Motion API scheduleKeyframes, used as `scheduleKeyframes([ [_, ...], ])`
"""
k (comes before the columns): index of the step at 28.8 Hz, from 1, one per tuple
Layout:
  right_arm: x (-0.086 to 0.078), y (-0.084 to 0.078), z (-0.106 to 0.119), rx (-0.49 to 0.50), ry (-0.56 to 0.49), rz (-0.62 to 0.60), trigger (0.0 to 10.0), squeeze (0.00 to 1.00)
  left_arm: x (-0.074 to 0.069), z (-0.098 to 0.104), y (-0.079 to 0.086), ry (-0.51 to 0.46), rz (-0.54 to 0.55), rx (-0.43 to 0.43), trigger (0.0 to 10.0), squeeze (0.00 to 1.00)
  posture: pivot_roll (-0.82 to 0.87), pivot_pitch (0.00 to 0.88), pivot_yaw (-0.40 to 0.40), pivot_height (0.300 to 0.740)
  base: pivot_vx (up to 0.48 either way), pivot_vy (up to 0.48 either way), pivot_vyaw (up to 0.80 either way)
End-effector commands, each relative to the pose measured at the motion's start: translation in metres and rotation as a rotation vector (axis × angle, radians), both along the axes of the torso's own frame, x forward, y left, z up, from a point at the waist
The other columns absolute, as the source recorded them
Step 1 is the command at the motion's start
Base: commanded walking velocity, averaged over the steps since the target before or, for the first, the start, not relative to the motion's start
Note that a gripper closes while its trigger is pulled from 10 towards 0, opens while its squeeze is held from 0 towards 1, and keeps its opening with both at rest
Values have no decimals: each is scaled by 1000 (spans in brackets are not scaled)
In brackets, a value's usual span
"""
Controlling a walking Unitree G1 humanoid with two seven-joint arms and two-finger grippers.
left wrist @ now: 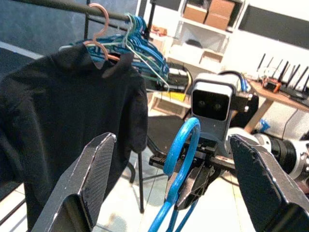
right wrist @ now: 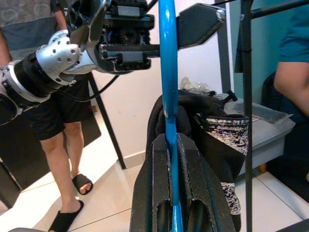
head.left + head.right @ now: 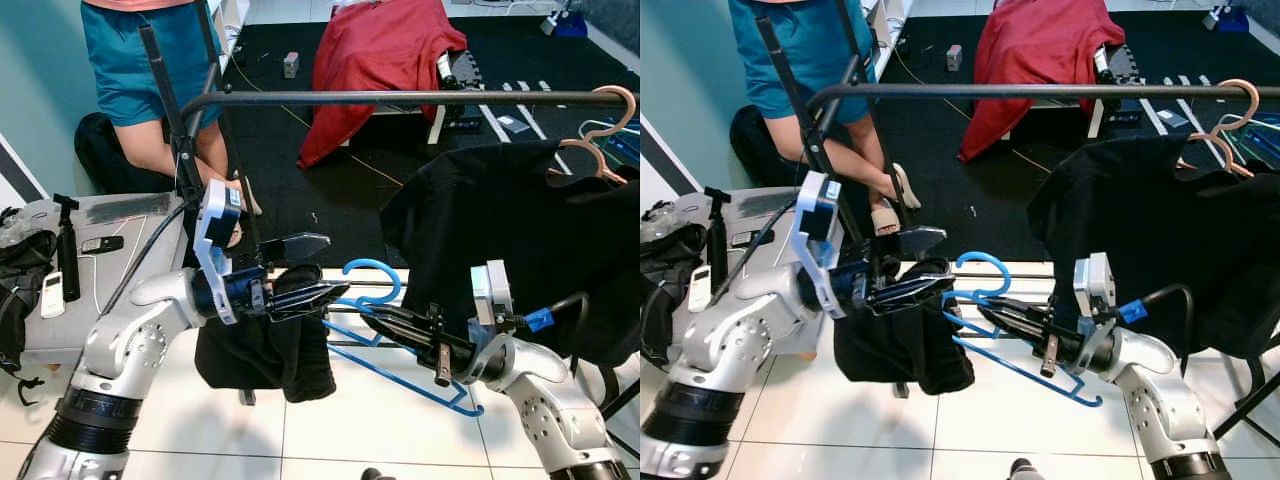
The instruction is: Hang hanger
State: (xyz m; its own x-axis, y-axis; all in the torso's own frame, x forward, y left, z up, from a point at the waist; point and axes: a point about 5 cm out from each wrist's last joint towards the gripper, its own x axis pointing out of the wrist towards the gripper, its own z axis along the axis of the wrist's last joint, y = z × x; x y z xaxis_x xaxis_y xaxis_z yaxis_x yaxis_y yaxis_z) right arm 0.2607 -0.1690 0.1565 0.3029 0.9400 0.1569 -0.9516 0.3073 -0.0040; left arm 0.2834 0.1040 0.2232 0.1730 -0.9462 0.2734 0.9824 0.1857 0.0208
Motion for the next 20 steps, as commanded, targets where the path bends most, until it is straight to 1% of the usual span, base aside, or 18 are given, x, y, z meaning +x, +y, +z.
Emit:
scheduleKeyframes([
  [1,-2,8,2,0,-13,55,10000,0,0,-2,-2,-35,16,37,10000,0,-87,150,30,740,0,0,0],
  [4,-2,13,1,-29,-12,79,10000,0,2,-4,-3,-48,24,72,10000,0,-84,157,30,740,0,0,0],
  [7,-2,14,1,-33,-14,87,10000,0,2,-5,-3,-50,21,80,10000,0,-84,157,30,740,0,0,0],
  [13,-1,16,2,-39,-19,95,10000,0,1,-4,-2,-53,8,91,10000,0,-82,161,30,740,0,0,0],
  [14,0,16,1,-44,-20,94,10000,0,0,-3,-1,-52,-3,93,9686,0,-80,162,30,740,0,0,0],
  [18,1,14,0,-56,-18,90,10000,0,-3,-2,1,-32,-28,87,10000,0,-80,165,31,740,0,0,0],
  [20,1,13,-1,-64,-15,88,10000,0,-4,-2,2,-19,-38,85,10000,0,-79,166,31,740,0,0,0],
])
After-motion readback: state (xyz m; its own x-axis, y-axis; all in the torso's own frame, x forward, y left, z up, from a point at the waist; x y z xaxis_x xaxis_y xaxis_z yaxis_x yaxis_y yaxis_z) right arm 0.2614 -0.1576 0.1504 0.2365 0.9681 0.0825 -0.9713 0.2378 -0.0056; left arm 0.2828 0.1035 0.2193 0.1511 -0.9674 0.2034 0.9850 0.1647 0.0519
